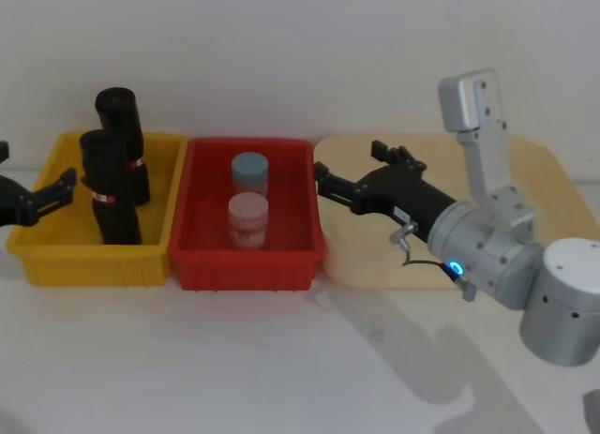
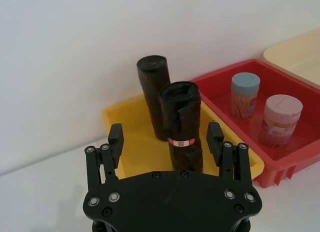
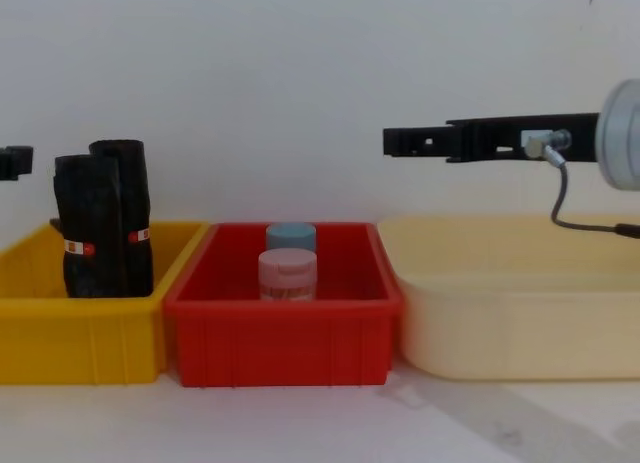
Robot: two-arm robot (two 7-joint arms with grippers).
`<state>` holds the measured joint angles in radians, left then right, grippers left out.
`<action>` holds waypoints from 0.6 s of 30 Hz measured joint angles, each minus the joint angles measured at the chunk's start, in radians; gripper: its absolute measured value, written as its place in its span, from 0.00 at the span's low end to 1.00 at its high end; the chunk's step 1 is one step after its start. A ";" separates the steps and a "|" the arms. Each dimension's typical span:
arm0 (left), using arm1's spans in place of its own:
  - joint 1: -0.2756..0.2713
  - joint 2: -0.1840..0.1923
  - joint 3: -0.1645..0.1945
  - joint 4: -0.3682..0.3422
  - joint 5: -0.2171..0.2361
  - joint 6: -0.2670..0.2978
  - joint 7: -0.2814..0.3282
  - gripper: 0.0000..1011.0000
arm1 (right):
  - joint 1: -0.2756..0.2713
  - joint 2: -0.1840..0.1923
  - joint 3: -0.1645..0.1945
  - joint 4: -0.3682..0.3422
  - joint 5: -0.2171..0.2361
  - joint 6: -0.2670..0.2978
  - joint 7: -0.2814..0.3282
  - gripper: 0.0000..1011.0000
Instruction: Pick up the garbage bag with the one hand and transfer it to the other hand.
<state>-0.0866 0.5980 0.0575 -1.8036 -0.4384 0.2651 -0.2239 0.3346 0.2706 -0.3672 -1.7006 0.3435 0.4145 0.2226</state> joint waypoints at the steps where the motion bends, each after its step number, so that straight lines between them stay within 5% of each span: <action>1: -0.001 -0.001 -0.002 0.006 -0.005 -0.002 -0.005 0.99 | 0.002 -0.002 -0.002 0.003 -0.001 0.000 0.001 0.99; 18: -0.084 -0.040 0.032 0.146 -0.070 -0.045 -0.103 0.99 | 0.026 -0.029 -0.028 0.052 -0.044 -0.003 -0.010 0.99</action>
<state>-0.1704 0.5584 0.0891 -1.6575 -0.5086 0.2201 -0.3267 0.3601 0.2413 -0.3951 -1.6486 0.2996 0.4119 0.2126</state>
